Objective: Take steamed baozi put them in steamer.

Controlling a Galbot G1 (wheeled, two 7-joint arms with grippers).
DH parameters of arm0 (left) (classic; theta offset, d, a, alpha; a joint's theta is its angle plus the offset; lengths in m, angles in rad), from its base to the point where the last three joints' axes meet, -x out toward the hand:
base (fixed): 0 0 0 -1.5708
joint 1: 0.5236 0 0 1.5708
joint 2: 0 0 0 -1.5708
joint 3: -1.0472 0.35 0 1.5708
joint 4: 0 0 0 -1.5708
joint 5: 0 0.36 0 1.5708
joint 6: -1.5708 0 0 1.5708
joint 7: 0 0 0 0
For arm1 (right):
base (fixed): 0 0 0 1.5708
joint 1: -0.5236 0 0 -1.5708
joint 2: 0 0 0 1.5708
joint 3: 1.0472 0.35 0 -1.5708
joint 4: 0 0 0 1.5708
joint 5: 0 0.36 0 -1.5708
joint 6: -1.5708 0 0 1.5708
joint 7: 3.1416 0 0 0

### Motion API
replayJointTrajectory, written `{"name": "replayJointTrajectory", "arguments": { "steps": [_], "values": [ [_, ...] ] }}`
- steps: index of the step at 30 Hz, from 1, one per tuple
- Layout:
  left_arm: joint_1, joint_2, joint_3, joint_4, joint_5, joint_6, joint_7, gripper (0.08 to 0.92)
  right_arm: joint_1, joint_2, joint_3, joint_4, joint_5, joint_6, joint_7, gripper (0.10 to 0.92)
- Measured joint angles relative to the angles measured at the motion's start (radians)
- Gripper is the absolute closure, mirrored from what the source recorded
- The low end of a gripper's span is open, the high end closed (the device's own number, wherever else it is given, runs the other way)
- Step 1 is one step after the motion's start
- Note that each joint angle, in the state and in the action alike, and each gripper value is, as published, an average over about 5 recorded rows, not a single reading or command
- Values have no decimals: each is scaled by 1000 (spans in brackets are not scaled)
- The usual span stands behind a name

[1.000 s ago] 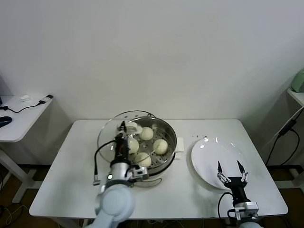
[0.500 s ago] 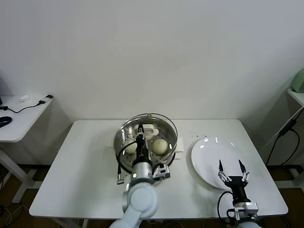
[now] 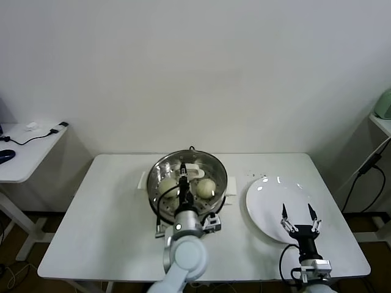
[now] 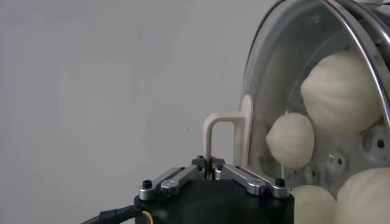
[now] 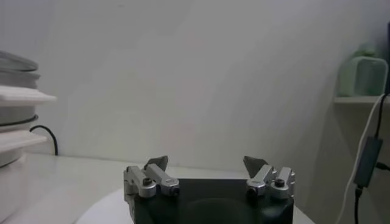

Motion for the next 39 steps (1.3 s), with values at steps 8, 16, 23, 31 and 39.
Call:
{"name": "replayJointTrajectory", "arguments": {
  "steps": [8,16,23,31,39],
  "values": [
    [1,-5,-5,23,20,-8,-10,867,3,6,0,-1,-12,19,5,202],
    [11,-7,3,18,29,-20,-13,780,1,10,-1,-1,-20,33,6,203],
    [17,5,19,-13,9,-23,-2,581,3,9,0,2,-22,32,2,203],
    [34,41,36,-105,-110,-38,-12,347,1,0,-3,9,-15,12,-15,203],
    [80,121,-23,-227,-376,-112,-75,184,-15,-13,-14,22,26,0,-29,203]
  ]
}}
